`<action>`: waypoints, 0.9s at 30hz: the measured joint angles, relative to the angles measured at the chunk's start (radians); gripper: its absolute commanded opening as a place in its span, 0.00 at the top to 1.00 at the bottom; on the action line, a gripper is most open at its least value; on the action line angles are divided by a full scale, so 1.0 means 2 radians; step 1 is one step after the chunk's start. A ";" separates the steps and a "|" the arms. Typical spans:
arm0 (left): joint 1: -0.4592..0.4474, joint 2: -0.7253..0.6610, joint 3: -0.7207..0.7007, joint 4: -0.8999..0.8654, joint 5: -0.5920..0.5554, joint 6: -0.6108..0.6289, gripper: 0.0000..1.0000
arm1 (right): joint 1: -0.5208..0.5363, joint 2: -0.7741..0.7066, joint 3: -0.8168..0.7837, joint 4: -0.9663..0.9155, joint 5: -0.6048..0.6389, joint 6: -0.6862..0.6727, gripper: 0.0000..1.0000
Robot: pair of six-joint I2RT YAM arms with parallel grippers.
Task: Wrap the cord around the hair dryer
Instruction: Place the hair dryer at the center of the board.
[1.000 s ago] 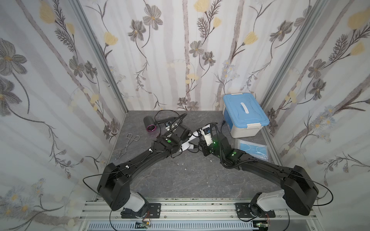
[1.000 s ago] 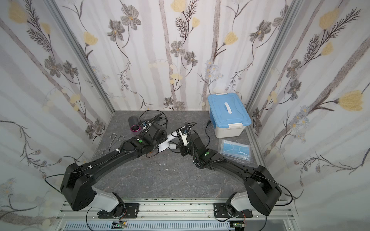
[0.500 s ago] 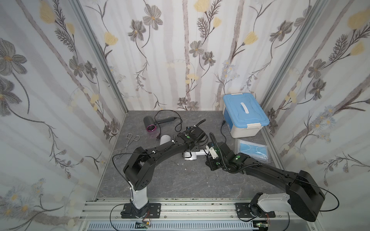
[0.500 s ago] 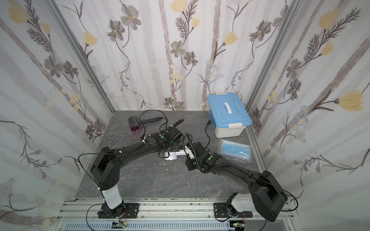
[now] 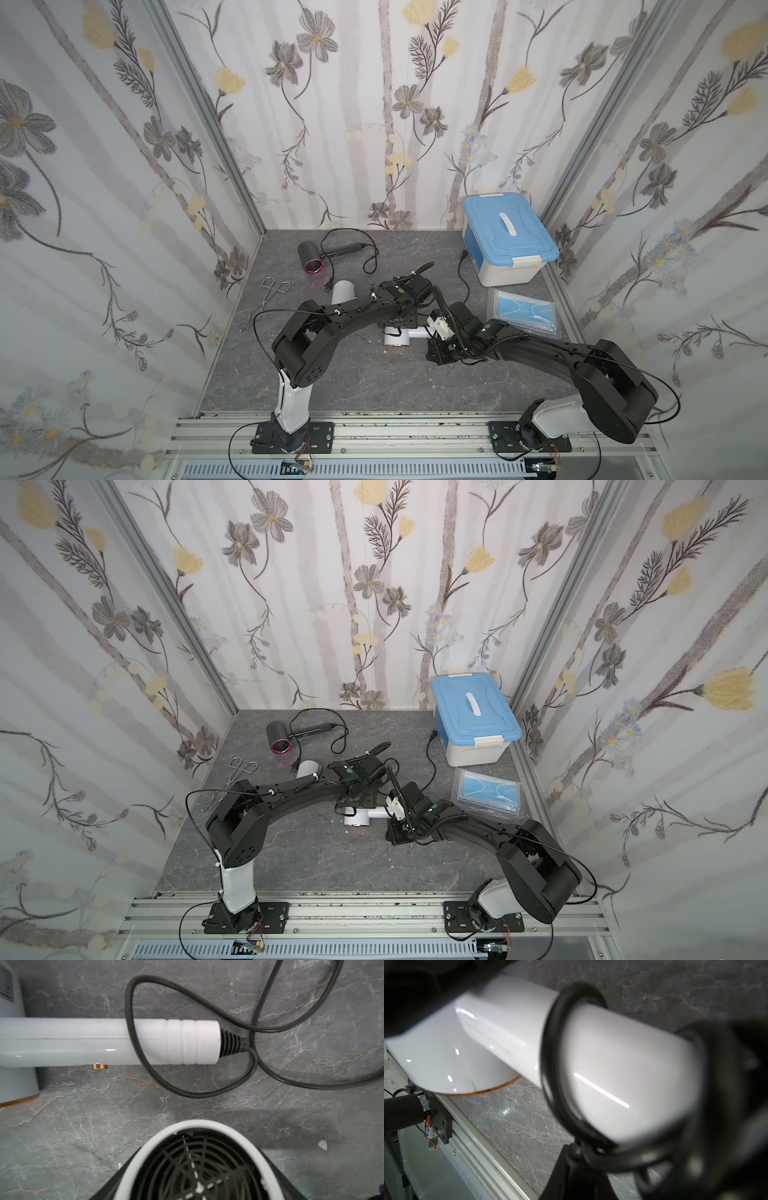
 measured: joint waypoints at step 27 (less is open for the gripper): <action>-0.001 0.010 0.001 0.017 0.023 0.025 0.05 | -0.012 0.047 0.005 -0.024 -0.024 -0.005 0.96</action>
